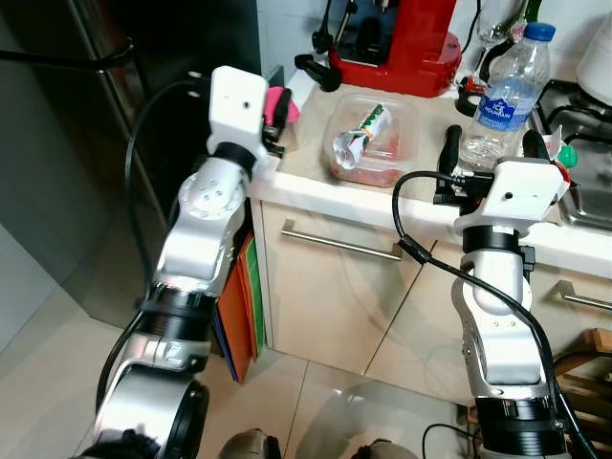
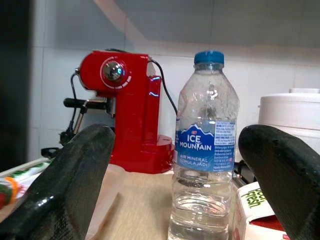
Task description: Restocking fridge
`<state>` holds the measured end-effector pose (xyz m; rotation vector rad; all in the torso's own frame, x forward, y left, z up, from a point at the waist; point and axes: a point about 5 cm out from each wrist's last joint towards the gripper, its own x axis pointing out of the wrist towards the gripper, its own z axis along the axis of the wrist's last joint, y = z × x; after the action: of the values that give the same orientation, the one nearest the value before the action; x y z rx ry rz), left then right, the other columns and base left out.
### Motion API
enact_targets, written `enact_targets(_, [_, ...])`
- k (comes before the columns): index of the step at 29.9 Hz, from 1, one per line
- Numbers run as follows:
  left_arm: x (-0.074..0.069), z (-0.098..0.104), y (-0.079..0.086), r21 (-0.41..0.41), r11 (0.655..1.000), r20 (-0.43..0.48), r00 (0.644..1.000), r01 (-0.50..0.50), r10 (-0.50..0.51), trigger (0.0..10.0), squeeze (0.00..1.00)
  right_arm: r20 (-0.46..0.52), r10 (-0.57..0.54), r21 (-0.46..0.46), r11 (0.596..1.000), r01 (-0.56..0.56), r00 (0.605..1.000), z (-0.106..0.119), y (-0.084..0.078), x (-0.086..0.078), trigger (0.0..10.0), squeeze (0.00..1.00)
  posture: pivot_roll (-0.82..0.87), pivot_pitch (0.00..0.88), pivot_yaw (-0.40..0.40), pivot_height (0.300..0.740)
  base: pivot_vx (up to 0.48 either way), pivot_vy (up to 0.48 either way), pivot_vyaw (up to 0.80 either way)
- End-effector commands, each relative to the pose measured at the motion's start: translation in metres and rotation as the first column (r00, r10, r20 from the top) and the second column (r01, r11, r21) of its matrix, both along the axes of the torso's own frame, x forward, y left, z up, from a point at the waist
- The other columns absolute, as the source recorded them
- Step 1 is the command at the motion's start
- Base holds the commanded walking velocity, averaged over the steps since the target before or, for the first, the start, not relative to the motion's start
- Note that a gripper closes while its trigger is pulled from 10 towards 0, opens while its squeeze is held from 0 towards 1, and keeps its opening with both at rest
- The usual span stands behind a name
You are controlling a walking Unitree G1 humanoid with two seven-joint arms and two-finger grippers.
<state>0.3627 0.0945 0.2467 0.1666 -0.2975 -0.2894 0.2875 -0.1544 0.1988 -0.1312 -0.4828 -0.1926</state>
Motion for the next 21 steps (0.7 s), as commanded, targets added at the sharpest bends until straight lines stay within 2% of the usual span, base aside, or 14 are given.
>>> enact_targets(1, [0.007,0.005,-0.007,0.028,0.999,-0.010,1.000,0.024,-0.024,10.0,1.00,0.002,0.003,0.003,1.000,-0.003,1.000,0.001,0.000,0.000,10.0,0.00,-0.04,0.000,0.006,0.703,0.000,0.000,0.00])
enact_targets(7, [0.018,0.012,-0.007,0.018,0.999,-0.033,0.999,0.029,-0.029,10.0,1.00,0.005,-0.003,-0.001,1.000,0.003,1.000,0.001,-0.001,-0.001,10.0,0.00,-0.04,0.000,0.011,0.703,0.000,0.000,0.00])
enact_targets(8, [0.026,0.012,-0.006,-0.037,0.999,-0.086,0.996,-0.013,0.010,10.0,1.00,0.004,-0.004,-0.001,1.000,0.004,1.000,0.000,0.000,-0.002,10.0,0.00,-0.05,0.000,0.014,0.703,0.000,0.000,0.00])
enact_targets(11, [0.032,0.011,-0.009,-0.090,0.995,-0.137,0.990,-0.052,0.039,10.0,1.00,0.002,-0.003,0.000,1.000,0.003,1.000,0.000,0.000,-0.002,10.0,0.00,-0.04,0.000,0.015,0.703,0.000,0.000,0.00])
enact_targets(16, [0.038,0.009,-0.017,-0.088,0.993,-0.148,0.987,-0.074,0.061,10.0,1.00,-0.003,0.003,0.000,1.000,-0.003,1.000,-0.002,0.002,-0.002,10.0,0.00,-0.05,0.000,0.015,0.703,0.000,0.000,0.00])
enact_targets(21, [0.045,0.005,-0.014,-0.104,0.989,-0.184,0.980,-0.100,0.080,10.0,1.00,-0.006,0.009,-0.003,1.000,-0.009,1.000,-0.002,0.004,-0.003,10.0,0.00,-0.06,0.000,0.015,0.703,0.000,0.000,0.00])
